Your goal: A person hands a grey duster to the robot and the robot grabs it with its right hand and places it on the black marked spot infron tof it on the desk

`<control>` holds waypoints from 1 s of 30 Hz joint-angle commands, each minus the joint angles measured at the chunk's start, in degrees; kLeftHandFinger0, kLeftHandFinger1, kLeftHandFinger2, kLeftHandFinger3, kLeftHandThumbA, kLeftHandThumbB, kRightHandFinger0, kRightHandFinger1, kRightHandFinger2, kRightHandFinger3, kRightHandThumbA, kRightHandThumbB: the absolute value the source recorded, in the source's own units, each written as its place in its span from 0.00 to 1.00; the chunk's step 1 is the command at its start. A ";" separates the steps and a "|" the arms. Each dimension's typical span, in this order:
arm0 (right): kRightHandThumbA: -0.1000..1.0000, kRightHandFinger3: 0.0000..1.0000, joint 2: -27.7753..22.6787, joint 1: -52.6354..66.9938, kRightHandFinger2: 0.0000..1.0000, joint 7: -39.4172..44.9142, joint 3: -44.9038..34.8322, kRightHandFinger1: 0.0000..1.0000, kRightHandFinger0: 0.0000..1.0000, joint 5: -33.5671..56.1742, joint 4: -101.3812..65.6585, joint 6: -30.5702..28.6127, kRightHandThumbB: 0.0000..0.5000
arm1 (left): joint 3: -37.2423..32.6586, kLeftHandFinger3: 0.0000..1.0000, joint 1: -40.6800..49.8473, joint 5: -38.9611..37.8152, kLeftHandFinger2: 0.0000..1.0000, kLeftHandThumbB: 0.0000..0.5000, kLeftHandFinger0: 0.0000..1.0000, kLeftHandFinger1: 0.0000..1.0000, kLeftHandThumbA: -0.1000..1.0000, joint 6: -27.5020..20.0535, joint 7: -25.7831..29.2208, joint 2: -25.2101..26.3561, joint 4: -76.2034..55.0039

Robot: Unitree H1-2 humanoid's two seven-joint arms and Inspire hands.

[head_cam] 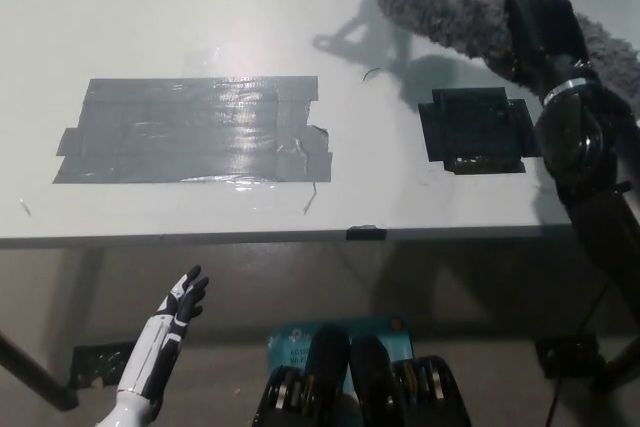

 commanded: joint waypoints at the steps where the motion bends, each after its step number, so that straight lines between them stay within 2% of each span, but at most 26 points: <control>1: 0.00 1.00 -2.64 -5.05 0.93 7.74 -3.95 0.63 0.11 9.04 -5.14 -0.85 0.18 | -0.44 1.00 -0.87 0.28 1.00 0.31 1.00 1.00 1.00 -2.56 -0.76 0.82 -0.54; 3: 0.00 1.00 -3.89 -7.58 0.95 15.95 -4.59 0.67 0.19 12.86 -6.42 2.35 0.25 | -0.38 1.00 -1.02 0.18 1.00 0.31 1.00 1.00 1.00 -2.44 -1.02 0.99 -0.48; 6: 0.00 1.00 -6.08 -10.58 1.00 22.27 -3.39 0.73 0.25 13.90 -6.69 3.86 0.31 | -0.32 1.00 -0.96 0.00 1.00 0.33 1.00 1.00 1.00 -2.04 -1.28 0.97 -0.64; 8: 0.00 1.00 -7.33 -13.45 1.00 25.47 -2.09 0.75 0.28 13.70 -4.63 3.77 0.34 | -0.18 1.00 -1.38 0.13 1.00 0.34 1.00 1.00 1.00 -1.95 -1.18 1.06 -0.64; 11: 0.00 1.00 -9.27 -17.94 1.00 31.38 0.78 0.73 0.25 13.02 2.86 1.68 0.39 | -0.18 1.00 -1.19 0.16 1.00 0.33 1.00 1.00 1.00 -1.03 -1.17 0.89 -1.29; 13: 0.00 1.00 -9.56 -19.13 1.00 33.45 1.38 0.76 0.29 13.67 5.47 1.26 0.42 | -0.18 1.00 -1.24 0.19 1.00 0.33 1.00 1.00 1.00 -0.95 -1.17 0.88 -1.31; 15: 0.00 0.97 -9.51 -20.17 0.97 35.46 2.16 0.73 0.30 13.99 9.08 0.94 0.44 | -0.01 1.00 -1.12 0.15 1.00 0.31 1.00 1.00 1.00 -0.72 -1.23 1.12 -1.76; 18: 0.00 0.95 -9.30 -20.09 0.93 37.25 2.00 0.67 0.26 15.01 10.77 2.86 0.43 | 0.16 1.00 -1.40 -0.03 1.00 0.32 1.00 1.00 1.00 -0.23 -1.39 1.33 -2.00; 19: 0.00 0.95 -9.30 -20.11 0.94 37.68 2.17 0.67 0.26 15.07 11.82 2.87 0.42 | 0.21 1.00 -1.62 -0.25 1.00 0.32 1.00 1.00 1.00 -0.14 -1.50 1.34 -1.93; 21: 0.00 0.95 -9.59 -19.96 0.88 38.47 3.00 0.61 0.21 14.75 12.88 1.34 0.41 | 0.07 1.00 -1.75 0.10 1.00 0.31 1.00 1.00 1.00 0.09 -1.58 1.48 -2.07; 23: 0.00 0.96 -9.55 -19.77 0.88 39.25 3.51 0.61 0.21 14.58 13.36 1.42 0.42 | -0.02 1.00 -1.72 0.20 1.00 0.31 1.00 1.00 1.00 0.01 -1.77 1.71 -2.19; 24: 0.04 0.94 -9.83 -19.61 0.89 39.84 4.52 0.63 0.23 13.89 13.82 -0.02 0.42 | -0.02 1.00 -1.73 0.13 1.00 0.30 1.00 1.00 1.00 -0.14 -1.87 1.83 -2.17; 25: 0.11 0.85 -9.97 -19.59 0.91 40.75 5.11 0.66 0.26 13.61 14.00 -0.22 0.45 | -0.01 1.00 -1.76 0.03 1.00 0.30 1.00 1.00 1.00 -0.34 -1.94 1.88 -2.09; 26: 0.26 0.92 -10.20 -19.93 1.00 43.17 6.37 0.86 0.56 13.24 14.22 0.66 0.53 | -0.04 1.00 -1.78 0.01 1.00 0.29 1.00 1.00 1.00 -0.47 -1.98 1.93 -2.05; 27: 0.27 0.80 -10.26 -20.11 0.93 44.05 6.85 0.82 0.53 13.16 14.33 1.04 0.53 | -0.04 1.00 -1.81 0.00 1.00 0.29 1.00 1.00 1.00 -0.50 -1.99 2.00 -2.05; 28: 0.43 1.00 -10.33 -21.20 1.00 48.68 7.98 1.00 0.87 13.95 14.90 2.89 0.62 | 0.05 1.00 -1.83 -0.40 1.00 0.28 1.00 1.00 1.00 -0.61 -2.04 2.02 -2.02; 29: 0.47 1.00 -10.49 -21.71 1.00 51.55 8.57 1.00 0.92 14.68 15.08 3.50 0.62 | 0.09 1.00 -1.72 -0.65 1.00 0.28 1.00 1.00 1.00 -0.50 -2.13 2.09 -2.14; 30: 0.55 1.00 -10.77 -22.31 1.00 54.93 8.95 1.00 1.00 15.70 15.73 4.36 0.73 | 0.11 1.00 -1.72 -1.20 1.00 0.29 1.00 1.00 1.00 -0.67 -2.33 2.00 -1.87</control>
